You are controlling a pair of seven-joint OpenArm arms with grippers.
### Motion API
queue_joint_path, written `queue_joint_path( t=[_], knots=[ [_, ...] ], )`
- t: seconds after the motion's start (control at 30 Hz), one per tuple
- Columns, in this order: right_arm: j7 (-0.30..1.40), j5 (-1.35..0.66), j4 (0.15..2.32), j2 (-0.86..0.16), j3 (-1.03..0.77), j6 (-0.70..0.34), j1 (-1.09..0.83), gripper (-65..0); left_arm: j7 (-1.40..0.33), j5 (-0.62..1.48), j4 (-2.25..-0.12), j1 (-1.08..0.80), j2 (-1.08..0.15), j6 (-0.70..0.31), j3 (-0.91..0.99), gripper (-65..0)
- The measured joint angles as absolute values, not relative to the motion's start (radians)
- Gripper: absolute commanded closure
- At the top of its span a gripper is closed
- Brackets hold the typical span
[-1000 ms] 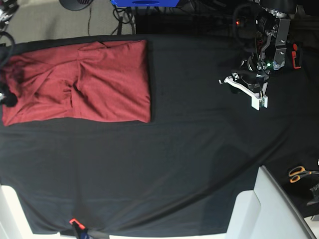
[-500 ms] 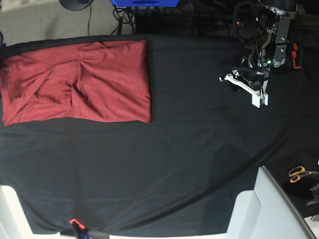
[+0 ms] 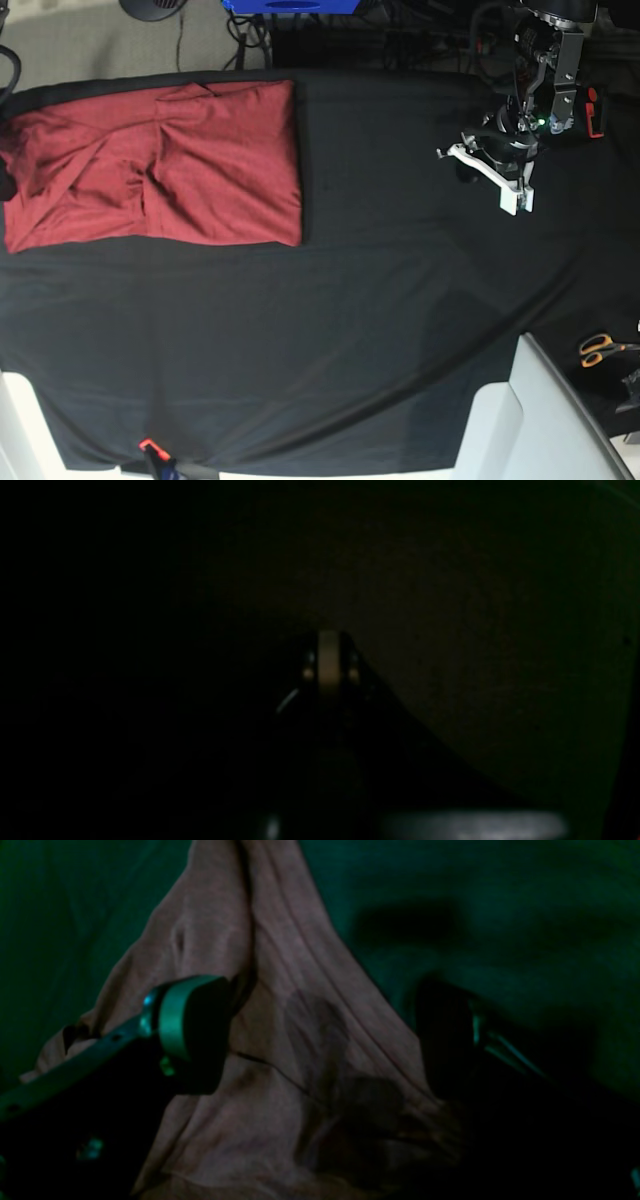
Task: Fold the T-shirt properly
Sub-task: 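Lower the right gripper to the bundle's side edge and grasp it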
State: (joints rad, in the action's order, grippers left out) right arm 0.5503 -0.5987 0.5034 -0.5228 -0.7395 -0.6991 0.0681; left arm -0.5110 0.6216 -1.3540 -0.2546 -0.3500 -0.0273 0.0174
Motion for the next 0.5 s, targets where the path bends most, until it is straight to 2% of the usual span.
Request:
queue_joint_path(
  t=[0.23,0.5],
  knots=[
    [0.516,-0.627,0.535,-0.517,-0.621,-0.707,0.051,-53.6,-0.511,0.621,-1.354,-0.255,-0.35,-0.027,0.017,0.0],
    [0.627,-0.619,0.707,-0.498,-0.588,-0.716,-0.039,-53.6,-0.513,0.622,-1.353,-0.253,-0.35,-0.028,0.017,0.0]
  ],
)
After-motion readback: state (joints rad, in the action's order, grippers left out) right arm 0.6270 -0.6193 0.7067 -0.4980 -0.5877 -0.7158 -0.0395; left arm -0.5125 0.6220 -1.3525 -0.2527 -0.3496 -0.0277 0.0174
